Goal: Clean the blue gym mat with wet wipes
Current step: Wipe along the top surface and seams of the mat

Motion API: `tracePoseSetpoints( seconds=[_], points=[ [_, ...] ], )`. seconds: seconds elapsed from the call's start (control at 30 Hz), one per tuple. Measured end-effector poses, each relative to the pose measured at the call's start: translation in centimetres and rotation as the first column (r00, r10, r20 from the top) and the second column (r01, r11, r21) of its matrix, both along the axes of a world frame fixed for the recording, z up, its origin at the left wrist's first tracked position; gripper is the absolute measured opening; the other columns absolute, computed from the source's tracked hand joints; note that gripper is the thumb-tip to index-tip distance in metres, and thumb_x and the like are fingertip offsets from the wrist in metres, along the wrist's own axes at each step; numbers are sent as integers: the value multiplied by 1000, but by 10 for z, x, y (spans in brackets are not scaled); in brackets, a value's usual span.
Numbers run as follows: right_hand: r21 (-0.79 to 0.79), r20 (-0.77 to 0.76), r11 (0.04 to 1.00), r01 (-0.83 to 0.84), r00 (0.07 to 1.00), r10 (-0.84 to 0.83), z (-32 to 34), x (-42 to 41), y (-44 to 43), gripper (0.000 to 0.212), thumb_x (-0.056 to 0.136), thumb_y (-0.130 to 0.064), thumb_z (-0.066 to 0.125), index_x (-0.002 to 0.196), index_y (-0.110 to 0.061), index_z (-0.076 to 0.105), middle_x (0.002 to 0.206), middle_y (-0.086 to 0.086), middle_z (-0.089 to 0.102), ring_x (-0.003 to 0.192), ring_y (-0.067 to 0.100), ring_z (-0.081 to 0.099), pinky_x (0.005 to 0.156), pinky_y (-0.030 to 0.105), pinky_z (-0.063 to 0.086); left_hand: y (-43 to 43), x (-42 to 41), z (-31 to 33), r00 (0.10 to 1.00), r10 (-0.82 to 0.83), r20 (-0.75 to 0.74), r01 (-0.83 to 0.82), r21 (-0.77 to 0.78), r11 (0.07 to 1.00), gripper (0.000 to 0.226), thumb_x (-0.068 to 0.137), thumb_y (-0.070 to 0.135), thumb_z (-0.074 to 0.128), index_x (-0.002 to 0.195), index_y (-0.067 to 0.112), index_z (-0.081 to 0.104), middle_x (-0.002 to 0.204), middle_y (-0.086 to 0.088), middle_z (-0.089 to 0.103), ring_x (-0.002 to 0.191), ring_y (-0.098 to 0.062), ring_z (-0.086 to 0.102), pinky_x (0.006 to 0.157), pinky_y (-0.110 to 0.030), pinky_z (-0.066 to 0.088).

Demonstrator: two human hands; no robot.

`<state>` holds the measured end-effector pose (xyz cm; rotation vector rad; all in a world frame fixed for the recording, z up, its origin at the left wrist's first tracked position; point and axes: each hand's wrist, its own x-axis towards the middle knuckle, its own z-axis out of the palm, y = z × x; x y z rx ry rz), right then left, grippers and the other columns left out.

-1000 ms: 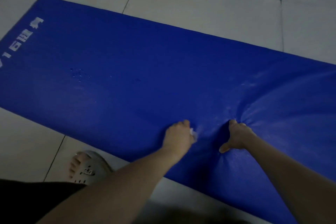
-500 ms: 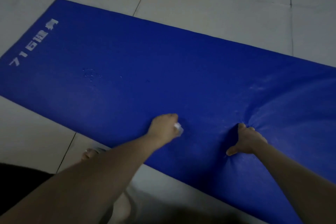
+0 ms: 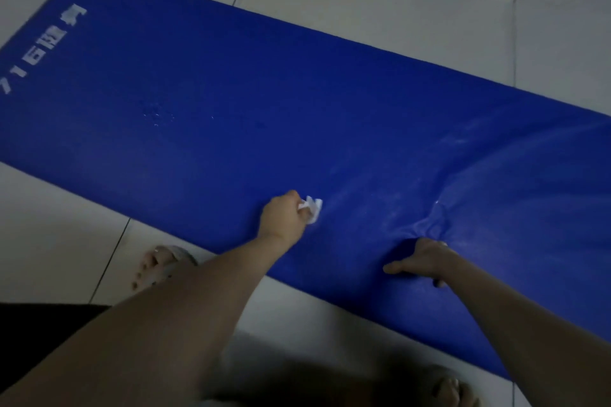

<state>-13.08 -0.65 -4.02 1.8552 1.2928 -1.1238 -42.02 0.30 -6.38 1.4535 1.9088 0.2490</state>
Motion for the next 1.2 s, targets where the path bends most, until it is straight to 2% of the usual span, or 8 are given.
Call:
tracePoseSetpoints(
  seconds=[0.1,0.37,0.57,0.67,0.77,0.9,1.07,1.2],
  points=[
    [18,37,996,-90,995,89,-4,-4,2,82,63,-76,77,113,-13,57,130,10,52,126,32,51,100,40,51,-12,60,2,973,-228,30,229,-31,973,44,98,51,54,92,8,62,94,-14,71,87,-35,65,70,-41,51],
    [0,103,1000,10,995,-10,-15,-8,7,63,64,-53,77,114,-18,62,119,12,60,103,26,61,86,37,58,-36,137,-10,759,-651,-8,651,39,758,18,90,23,69,99,14,57,101,-8,67,89,-26,64,74,-36,48],
    [136,126,990,41,990,-58,-17,-5,-11,95,67,-66,80,134,-9,43,131,17,44,116,34,56,91,38,49,-28,122,-12,624,-752,-215,779,95,619,22,101,32,54,112,13,57,105,-9,68,93,-29,67,70,-38,47],
    [143,98,987,67,992,-81,-3,-2,-17,113,57,-78,79,137,-8,40,138,19,41,123,35,53,98,40,48,-22,91,-3,704,-693,-155,705,36,708,38,104,51,42,106,14,53,105,-12,68,92,-35,66,67,-39,46],
    [230,54,965,126,988,-142,9,-9,-31,107,70,-75,74,141,-5,35,144,21,39,130,37,48,106,43,45,-5,39,12,797,-580,-168,587,-9,810,37,103,52,46,92,17,48,103,-12,66,91,-38,63,71,-41,46],
    [86,-30,986,141,990,-139,8,-35,-68,104,69,-72,76,141,-8,36,143,14,43,125,31,51,101,42,49,0,-55,11,958,-174,-229,151,-114,982,41,98,46,56,86,7,57,91,-16,66,90,-39,64,70,-41,50],
    [110,-12,993,45,999,-44,-5,-42,-70,88,61,-72,81,122,-18,48,129,5,52,115,24,53,94,37,50,-4,-113,0,934,235,-270,-267,-88,960,40,99,42,56,77,10,48,90,-16,67,68,-27,55,52,-33,37],
    [150,23,989,16,1000,-19,-8,-43,-70,79,60,-72,82,109,-22,45,123,3,55,110,22,56,89,35,50,-17,-77,2,943,177,-280,-182,9,983,26,102,31,52,87,10,51,100,-21,67,88,-40,62,64,-37,39]
  ],
)
